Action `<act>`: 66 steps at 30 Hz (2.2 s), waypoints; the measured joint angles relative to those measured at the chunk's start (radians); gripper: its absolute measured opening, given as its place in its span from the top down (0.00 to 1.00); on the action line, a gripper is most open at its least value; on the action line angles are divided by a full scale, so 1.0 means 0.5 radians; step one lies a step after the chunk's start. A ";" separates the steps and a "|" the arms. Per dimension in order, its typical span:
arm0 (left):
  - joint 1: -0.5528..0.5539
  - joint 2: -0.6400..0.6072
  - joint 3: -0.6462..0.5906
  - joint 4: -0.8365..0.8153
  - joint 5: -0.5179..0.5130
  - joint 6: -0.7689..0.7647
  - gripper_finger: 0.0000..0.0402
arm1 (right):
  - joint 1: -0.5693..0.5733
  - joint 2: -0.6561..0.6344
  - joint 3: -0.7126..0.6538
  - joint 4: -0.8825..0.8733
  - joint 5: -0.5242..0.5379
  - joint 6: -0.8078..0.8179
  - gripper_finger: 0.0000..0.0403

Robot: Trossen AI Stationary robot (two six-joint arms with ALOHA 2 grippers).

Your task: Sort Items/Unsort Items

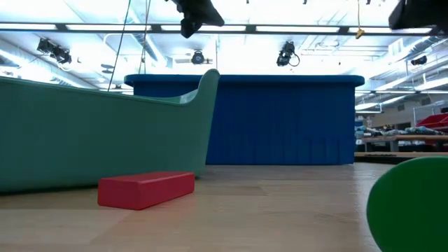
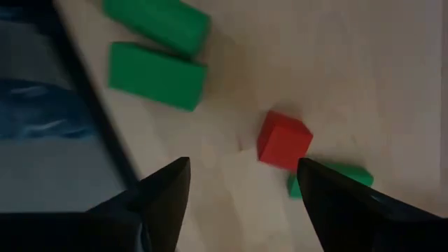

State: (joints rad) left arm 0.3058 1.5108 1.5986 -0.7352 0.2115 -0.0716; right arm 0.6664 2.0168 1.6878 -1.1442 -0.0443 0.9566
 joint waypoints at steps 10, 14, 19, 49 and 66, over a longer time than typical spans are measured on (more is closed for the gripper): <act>-0.001 0.000 0.000 -0.004 0.000 0.002 0.99 | 0.014 0.155 -0.145 0.051 0.126 0.174 0.34; -0.001 0.000 0.000 -0.004 0.000 0.002 0.99 | 0.016 0.151 -0.298 0.194 0.106 0.235 0.35; -0.001 0.000 0.000 -0.008 0.000 -0.013 0.99 | 0.014 0.135 -0.423 0.476 0.025 0.225 0.39; -0.040 0.000 0.000 -0.043 0.075 -0.073 0.99 | -0.684 -0.718 -0.445 -0.520 0.941 -0.427 0.69; -0.040 0.000 0.000 0.316 -0.050 -0.081 0.99 | -2.601 -1.187 -0.442 1.161 0.767 -1.244 0.69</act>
State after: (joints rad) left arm 0.2859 1.5108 1.5986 -0.5773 0.1864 -0.1119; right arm -0.6342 1.4231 1.4669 -0.5639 0.3393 0.3347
